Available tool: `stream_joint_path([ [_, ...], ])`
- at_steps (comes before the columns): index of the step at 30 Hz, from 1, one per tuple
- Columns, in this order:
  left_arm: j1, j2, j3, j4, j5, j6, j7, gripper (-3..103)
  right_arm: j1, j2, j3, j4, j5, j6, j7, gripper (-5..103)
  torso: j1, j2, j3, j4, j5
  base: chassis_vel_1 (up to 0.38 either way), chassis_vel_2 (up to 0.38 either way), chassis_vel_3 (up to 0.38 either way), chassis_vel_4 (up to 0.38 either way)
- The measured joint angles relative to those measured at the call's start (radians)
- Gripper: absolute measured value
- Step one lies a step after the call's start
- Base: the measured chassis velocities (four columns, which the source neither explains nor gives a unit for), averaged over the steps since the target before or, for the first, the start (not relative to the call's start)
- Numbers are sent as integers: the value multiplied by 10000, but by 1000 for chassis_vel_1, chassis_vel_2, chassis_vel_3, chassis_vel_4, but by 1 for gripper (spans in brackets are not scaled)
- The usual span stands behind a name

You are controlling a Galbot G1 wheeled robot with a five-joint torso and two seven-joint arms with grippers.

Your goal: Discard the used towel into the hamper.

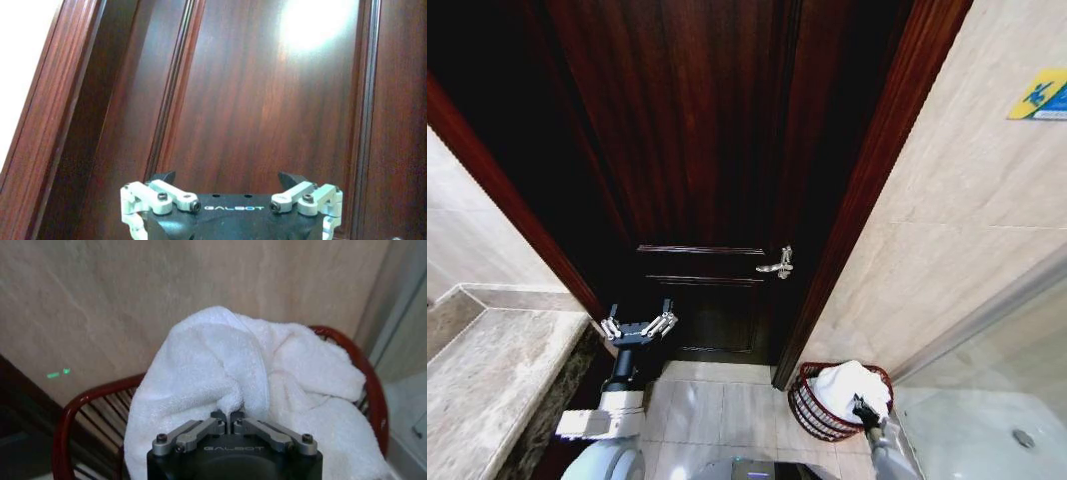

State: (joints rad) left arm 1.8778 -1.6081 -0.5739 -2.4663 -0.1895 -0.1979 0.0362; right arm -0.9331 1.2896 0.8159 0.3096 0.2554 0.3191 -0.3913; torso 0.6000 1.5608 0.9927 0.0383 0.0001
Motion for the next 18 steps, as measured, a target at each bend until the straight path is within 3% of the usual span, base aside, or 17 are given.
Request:
stream_joint_path([
  [7,0,0,0,0,0,0,0,100,958,-301,150,-834,-824,-1474,-76,2,-1,0,0,0,-3,0,0,0,0],
  [18,0,0,0,0,0,0,0,100,1768,312,215,-1280,-1518,-2461,-331,2,-1,0,0,0,-1,0,0,0,0],
])
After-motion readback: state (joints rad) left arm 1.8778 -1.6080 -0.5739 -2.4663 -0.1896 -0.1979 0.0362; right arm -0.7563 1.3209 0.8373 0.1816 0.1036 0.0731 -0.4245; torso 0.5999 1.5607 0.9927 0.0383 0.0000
